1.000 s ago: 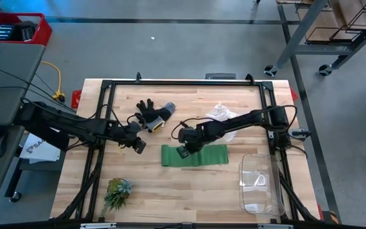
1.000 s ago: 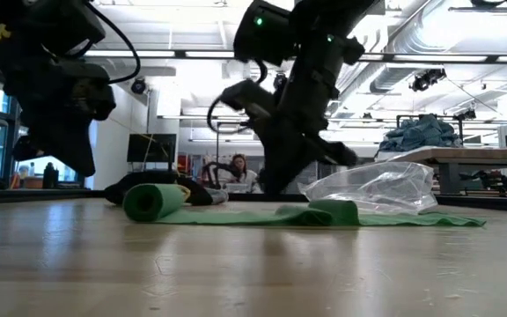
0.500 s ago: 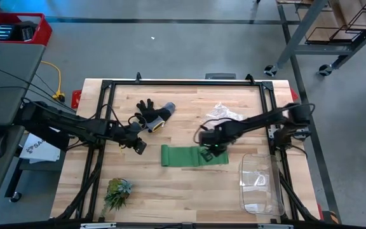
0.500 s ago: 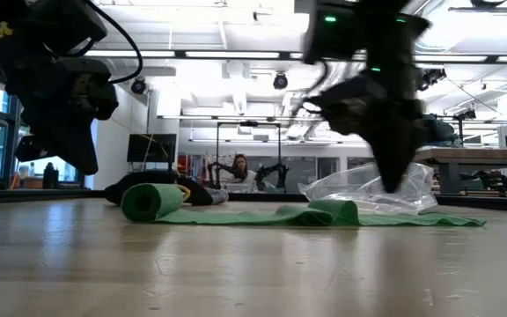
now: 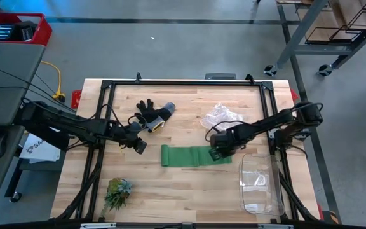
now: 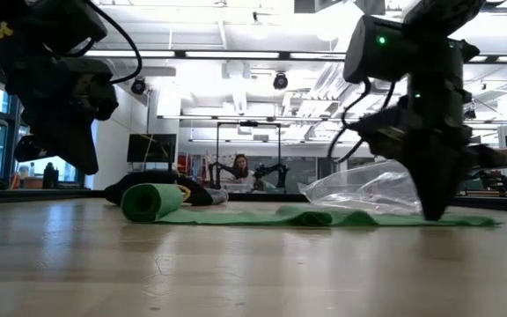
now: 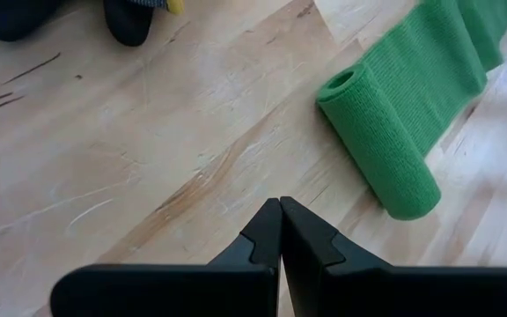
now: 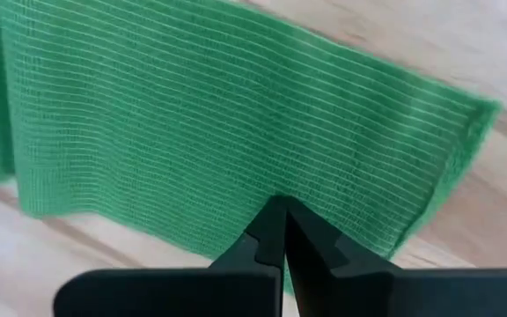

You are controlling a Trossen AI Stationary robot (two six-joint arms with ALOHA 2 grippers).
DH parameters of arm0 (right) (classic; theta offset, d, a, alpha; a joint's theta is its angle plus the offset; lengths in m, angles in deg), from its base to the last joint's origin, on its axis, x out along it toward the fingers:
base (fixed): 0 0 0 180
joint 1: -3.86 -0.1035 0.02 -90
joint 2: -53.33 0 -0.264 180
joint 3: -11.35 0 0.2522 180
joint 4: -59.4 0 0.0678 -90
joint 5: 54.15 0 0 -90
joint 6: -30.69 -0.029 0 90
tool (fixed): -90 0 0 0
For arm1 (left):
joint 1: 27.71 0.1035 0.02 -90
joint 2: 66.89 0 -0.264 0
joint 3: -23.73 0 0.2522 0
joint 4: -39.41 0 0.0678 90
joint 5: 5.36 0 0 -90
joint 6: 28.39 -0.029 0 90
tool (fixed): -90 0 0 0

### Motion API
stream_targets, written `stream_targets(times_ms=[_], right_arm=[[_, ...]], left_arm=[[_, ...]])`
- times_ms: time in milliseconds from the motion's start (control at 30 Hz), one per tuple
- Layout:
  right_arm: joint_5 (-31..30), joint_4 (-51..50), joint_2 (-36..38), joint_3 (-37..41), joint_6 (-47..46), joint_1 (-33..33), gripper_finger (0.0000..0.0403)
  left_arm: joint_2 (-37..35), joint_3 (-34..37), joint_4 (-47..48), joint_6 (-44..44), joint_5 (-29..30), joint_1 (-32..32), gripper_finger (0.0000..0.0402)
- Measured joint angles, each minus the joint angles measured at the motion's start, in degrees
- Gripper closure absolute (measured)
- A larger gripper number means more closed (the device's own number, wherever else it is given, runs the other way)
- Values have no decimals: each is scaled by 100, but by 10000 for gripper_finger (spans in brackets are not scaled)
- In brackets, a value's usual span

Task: Roll bandage
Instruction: Roll the green bandage

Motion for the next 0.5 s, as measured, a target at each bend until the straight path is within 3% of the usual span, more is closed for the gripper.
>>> stream_targets(times_ms=[200,500], right_arm=[[-156,-974,252,17,135,2,403],[-353,-1351,765,13,-194,17,403]], left_arm=[[-2,0,4,53,9,4,402],[-2,-1,9,49,9,4,402]])
